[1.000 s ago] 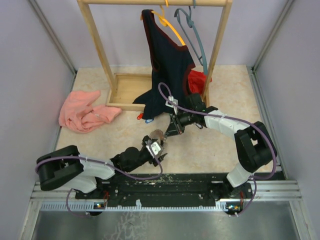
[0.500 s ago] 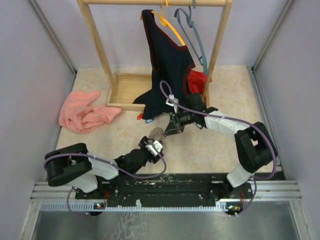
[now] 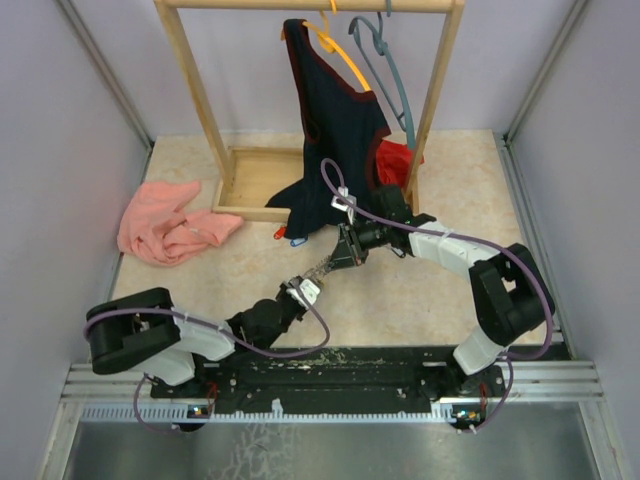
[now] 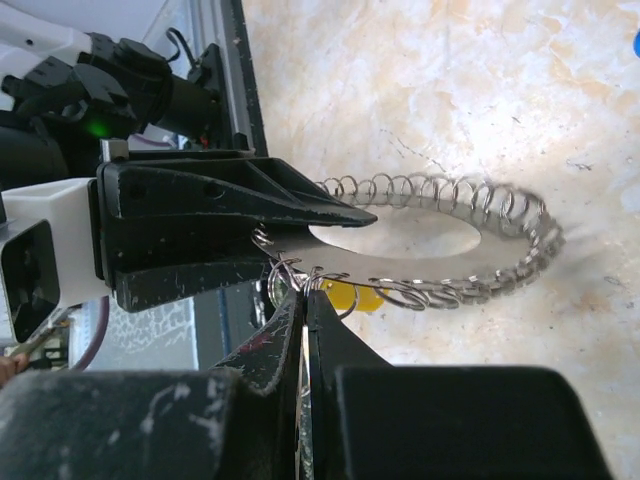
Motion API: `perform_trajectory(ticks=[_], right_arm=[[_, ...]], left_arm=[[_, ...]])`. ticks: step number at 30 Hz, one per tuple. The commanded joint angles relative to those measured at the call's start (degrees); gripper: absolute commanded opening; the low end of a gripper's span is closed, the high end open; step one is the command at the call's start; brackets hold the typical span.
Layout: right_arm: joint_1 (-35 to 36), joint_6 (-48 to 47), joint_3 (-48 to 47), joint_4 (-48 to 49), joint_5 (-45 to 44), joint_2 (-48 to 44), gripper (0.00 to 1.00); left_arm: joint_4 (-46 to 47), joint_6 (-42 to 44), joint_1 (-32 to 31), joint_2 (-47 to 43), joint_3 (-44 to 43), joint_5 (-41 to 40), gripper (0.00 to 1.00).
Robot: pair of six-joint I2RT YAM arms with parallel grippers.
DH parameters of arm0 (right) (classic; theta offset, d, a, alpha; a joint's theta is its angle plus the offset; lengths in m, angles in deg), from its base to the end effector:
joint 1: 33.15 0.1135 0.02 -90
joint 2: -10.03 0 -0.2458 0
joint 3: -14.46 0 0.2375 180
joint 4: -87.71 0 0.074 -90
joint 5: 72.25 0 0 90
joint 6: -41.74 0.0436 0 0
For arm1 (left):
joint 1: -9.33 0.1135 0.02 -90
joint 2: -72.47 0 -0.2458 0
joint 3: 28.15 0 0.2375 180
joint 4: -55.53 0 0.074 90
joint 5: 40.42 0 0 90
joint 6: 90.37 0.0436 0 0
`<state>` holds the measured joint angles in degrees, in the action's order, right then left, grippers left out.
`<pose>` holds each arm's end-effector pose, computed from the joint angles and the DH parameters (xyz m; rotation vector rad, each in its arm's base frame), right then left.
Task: Remove the keys from the keyring
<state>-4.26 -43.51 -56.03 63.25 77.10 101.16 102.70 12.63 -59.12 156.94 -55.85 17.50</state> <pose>0.2577 0.1850 0.2074 -0.9941 2.1013 1.5047 0.1082 -0.2109 0.1410 0.7818 1.5298 -0.2315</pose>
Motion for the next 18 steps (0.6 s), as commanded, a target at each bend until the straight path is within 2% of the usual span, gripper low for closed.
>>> perform_trajectory(ticks=[1,4,6,8,14,18], right_arm=[[0.9,0.6,-0.1,2.0,2.8,-2.4,0.0],[0.9,-0.2,-0.5,1.2,2.7,-2.7,0.0],[0.9,-1.3,-0.9,0.2,2.6,-3.2,0.0],[0.9,-2.3,-1.4,-0.7,2.5,-3.7,0.06],[0.8,-8.2,-3.4,-6.0,1.3,-6.8,0.32],[-0.2,-13.0,-4.1,-8.7,-0.8,-10.9,0.42]], left_arm=[[5.2,2.0,-0.3,-3.2,2.0,1.0,0.24],[4.4,2.6,-0.3,-5.1,2.7,2.6,0.08],[2.9,2.6,-0.3,-6.5,2.9,3.6,0.03],[1.0,2.3,-0.3,-8.2,3.1,4.9,0.01],[-5.2,-0.8,-0.3,-13.2,2.8,8.2,0.0],[-10.0,-3.8,-0.1,-16.2,1.7,9.6,0.0]])
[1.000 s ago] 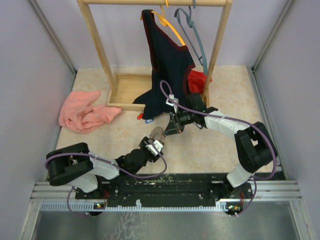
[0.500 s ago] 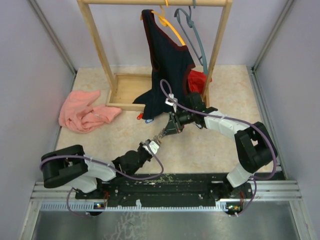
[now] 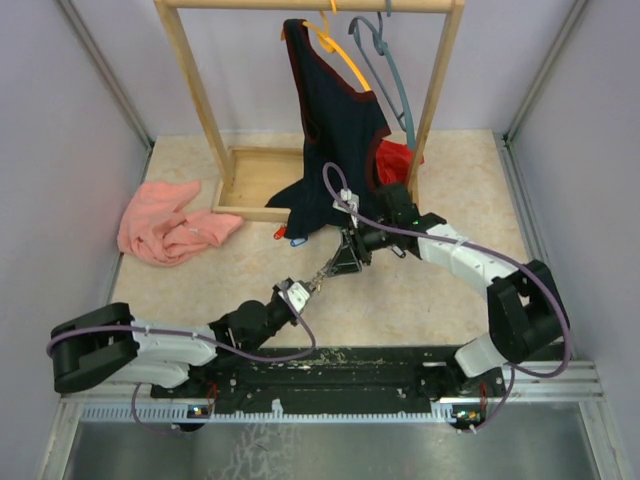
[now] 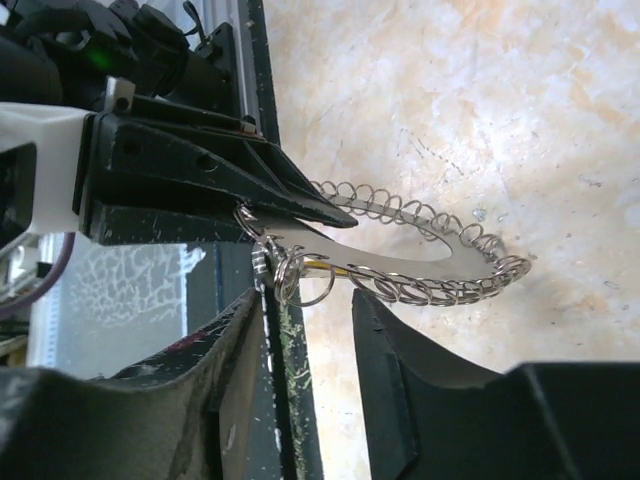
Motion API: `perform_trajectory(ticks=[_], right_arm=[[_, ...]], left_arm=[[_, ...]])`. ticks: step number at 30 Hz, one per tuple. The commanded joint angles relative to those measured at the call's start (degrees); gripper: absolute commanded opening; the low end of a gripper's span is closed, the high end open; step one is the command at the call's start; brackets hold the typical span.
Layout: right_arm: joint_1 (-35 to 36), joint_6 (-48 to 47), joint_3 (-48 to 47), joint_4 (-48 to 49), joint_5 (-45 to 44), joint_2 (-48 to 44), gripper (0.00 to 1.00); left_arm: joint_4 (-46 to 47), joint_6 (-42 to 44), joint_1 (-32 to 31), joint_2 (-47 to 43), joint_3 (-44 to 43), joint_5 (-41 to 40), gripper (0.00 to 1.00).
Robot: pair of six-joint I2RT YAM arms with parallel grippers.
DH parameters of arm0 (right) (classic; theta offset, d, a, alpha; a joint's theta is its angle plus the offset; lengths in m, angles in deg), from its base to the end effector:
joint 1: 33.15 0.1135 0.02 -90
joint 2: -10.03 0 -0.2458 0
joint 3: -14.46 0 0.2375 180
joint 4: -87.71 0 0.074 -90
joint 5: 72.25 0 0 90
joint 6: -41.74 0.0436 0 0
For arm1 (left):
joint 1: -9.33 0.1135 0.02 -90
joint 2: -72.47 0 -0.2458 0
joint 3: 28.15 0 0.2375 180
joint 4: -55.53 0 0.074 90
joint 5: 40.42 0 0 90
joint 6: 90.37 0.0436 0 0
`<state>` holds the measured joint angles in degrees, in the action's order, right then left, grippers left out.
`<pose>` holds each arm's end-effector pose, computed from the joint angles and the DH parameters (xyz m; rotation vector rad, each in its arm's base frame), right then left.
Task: Remove the keys from the keyring
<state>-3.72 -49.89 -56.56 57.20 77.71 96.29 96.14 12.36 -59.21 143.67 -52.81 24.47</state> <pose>0.2427 0.1803 0.2277 -1.1042 2.0144 1.4708 0.0966 -0.1952 0.1621 0.8206 1.4634 -0.3703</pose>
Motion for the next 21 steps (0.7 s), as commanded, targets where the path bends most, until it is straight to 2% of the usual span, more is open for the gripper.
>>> perform_trajectory(ticks=[1,4,8,12,14,19,21], right_arm=[[-1.2,-8.1,-3.5,-3.2,-1.5,-7.0,0.43],[-2.6,-12.6,-2.9,-3.6,-0.6,-10.1,0.46],[-3.4,-20.8,-0.3,-3.1,1.8,-14.4,0.55],[-3.5,-29.9,5.4,-0.6,12.9,-18.0,0.67],[-3.2,-34.9,7.9,-0.5,17.4,-17.8,0.69],[-1.3,-36.0,8.7,0.4,16.6,-15.7,0.69],[-0.7,-30.4,9.6,5.2,14.3,-15.7,0.68]], left_arm=[[-4.1,-4.2,0.0,-3.5,-1.4,2.9,0.0],[-5.4,-6.2,0.3,-5.4,-1.6,3.8,0.0],[-5.6,-6.3,0.5,-8.2,-1.7,5.2,0.0],[-6.4,-4.5,0.6,-10.4,-3.0,5.8,0.0],[-7.3,-4.1,0.6,-11.4,-4.2,6.3,0.0],[-10.8,-6.4,0.7,-12.6,-8.7,6.1,0.0],[-10.7,-7.8,0.7,-12.9,-9.7,5.9,0.0]])
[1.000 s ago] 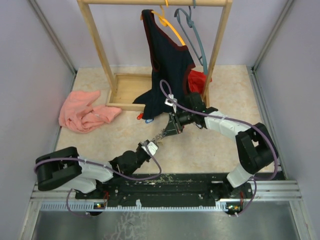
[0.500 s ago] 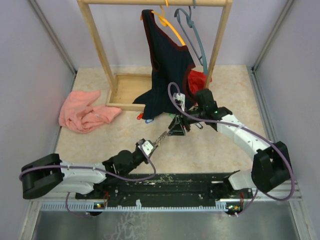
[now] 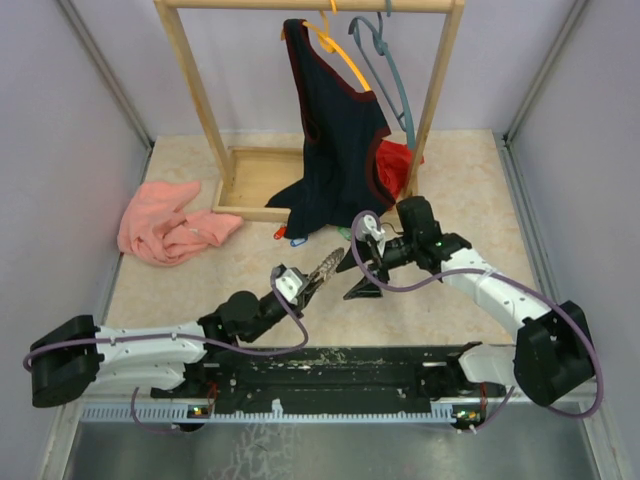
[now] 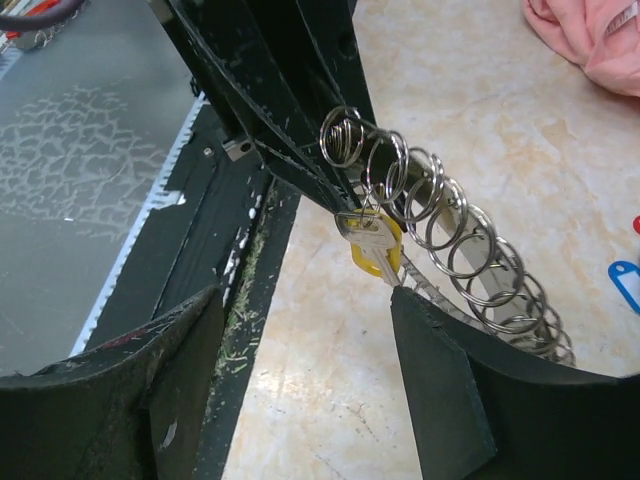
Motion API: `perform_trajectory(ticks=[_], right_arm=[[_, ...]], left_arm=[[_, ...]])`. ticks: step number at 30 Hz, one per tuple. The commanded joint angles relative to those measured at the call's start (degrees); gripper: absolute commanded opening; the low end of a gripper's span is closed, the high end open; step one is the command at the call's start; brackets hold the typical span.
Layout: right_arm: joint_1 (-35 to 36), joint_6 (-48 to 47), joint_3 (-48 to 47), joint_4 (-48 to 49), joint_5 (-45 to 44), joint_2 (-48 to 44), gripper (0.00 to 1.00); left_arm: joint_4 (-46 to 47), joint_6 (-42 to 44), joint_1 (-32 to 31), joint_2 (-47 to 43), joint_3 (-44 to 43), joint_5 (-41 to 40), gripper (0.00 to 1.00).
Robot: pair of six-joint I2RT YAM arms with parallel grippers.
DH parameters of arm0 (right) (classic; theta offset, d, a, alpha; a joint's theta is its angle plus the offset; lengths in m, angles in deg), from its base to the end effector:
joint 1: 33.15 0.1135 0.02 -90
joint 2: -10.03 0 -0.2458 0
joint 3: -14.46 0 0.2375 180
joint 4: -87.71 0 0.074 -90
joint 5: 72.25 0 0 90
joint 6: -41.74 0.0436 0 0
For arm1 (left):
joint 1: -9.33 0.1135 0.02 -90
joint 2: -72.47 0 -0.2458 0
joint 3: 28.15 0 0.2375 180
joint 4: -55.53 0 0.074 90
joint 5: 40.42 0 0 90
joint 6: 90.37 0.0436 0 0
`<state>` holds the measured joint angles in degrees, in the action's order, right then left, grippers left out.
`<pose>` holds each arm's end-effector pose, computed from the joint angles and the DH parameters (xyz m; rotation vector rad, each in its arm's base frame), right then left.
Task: Remove the keys from the keyring
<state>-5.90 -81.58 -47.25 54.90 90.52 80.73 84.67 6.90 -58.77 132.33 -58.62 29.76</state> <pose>0.1926 0.1461 0.2504 -1.4968 1.3229 1.3511 0.0952 -0.1972 0.2090 0.7479 1.4174 -0.5580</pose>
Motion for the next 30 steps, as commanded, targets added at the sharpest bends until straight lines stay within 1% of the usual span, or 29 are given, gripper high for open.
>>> perform_trajectory(ticks=[1,6,11,12,15,19,23,26,30], right_arm=[[1.5,3.9,1.0,10.3,0.6,-0.1,0.67],[1.6,15.1,3.9,21.6,-1.5,-0.2,0.65],[1.6,27.8,7.4,35.7,-2.7,-0.1,0.65],[1.7,30.4,8.1,39.7,-2.7,0.0,0.65],[1.7,35.9,10.1,47.0,-2.7,0.3,0.65],[1.8,40.2,11.4,52.9,-2.3,0.6,0.64],[2.0,45.4,12.8,59.4,-1.4,0.4,0.61],[2.1,46.6,13.1,61.1,-1.2,0.5,0.55],[2.3,46.3,12.7,60.0,-1.9,0.5,0.43]], left_arm=[[1.1,-2.8,0.3,-1.7,-4.2,0.6,0.0],[3.3,-3.6,0.3,-2.0,-5.6,1.1,0.0],[6.3,-4.0,0.3,-1.4,-6.4,0.8,0.0],[6.8,-3.9,0.3,-1.2,-6.5,0.8,0.0],[8.2,-4.2,0.3,-0.5,-7.1,1.2,0.0],[8.9,-4.5,0.3,1.2,-8.2,2.3,0.0],[9.7,-4.8,0.3,2.2,-8.5,3.0,0.0],[9.9,-4.7,0.3,2.5,-8.9,3.4,0.0],[9.9,-4.3,0.3,2.5,-9.0,3.6,0.0]])
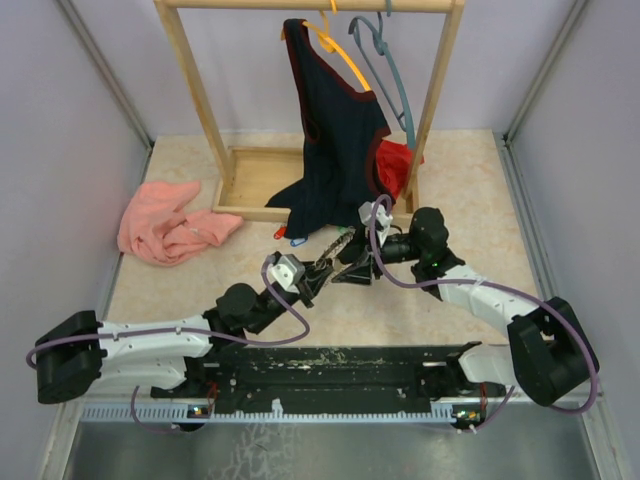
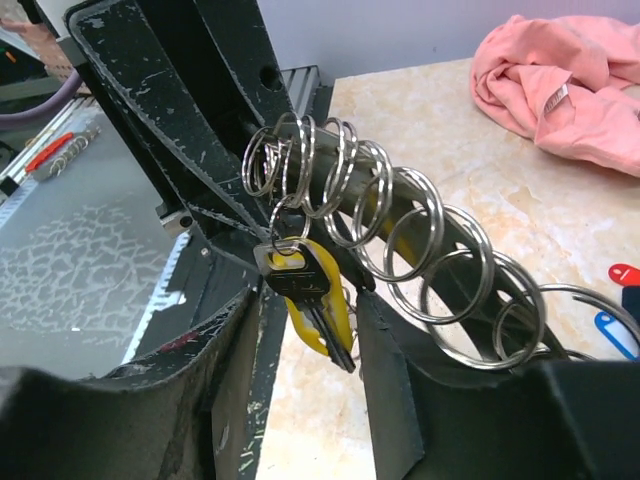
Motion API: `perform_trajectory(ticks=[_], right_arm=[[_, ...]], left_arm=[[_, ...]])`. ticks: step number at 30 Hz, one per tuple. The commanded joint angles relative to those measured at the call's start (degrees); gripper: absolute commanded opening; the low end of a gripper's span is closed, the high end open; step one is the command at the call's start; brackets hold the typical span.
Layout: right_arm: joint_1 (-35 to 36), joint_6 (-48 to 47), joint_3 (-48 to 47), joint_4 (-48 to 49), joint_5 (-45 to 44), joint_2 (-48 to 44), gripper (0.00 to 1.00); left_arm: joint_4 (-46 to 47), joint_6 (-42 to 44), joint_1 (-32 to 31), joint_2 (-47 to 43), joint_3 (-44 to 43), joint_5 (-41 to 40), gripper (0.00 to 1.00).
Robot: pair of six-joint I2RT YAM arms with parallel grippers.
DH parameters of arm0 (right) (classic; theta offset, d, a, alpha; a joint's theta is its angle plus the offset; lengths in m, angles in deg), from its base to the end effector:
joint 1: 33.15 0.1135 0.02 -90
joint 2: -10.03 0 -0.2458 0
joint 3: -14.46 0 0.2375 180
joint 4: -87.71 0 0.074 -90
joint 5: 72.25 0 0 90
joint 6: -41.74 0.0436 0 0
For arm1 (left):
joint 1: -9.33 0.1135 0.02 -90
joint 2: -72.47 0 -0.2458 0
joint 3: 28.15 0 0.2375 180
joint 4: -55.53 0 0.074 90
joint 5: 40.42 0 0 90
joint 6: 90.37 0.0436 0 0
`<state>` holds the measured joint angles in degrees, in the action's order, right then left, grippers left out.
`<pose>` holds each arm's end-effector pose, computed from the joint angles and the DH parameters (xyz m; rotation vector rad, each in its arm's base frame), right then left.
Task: Remove the keys from the keyring
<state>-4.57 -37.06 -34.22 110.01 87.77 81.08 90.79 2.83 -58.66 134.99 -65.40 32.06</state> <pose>0.1988 0.1550 0.2555 -1.2318 1.2905 1.4596 0.1003 -0.2131 0.2502 0.6145 1.3063 -0.7217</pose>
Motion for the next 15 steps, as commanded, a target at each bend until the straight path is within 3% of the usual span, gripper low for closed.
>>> perform_trajectory(ticks=[1,15], right_arm=[[1.0,1.2,-0.5,3.7,0.7,0.1,0.41],[1.1,-4.4,-4.1,-6.6,-0.9,-0.3,0.15]], left_arm=[[3.8,-0.2,0.2,-0.3,-2.2,1.3,0.0],[-0.2,3.4,0.2,-3.4,-1.5,-2.6,0.0]])
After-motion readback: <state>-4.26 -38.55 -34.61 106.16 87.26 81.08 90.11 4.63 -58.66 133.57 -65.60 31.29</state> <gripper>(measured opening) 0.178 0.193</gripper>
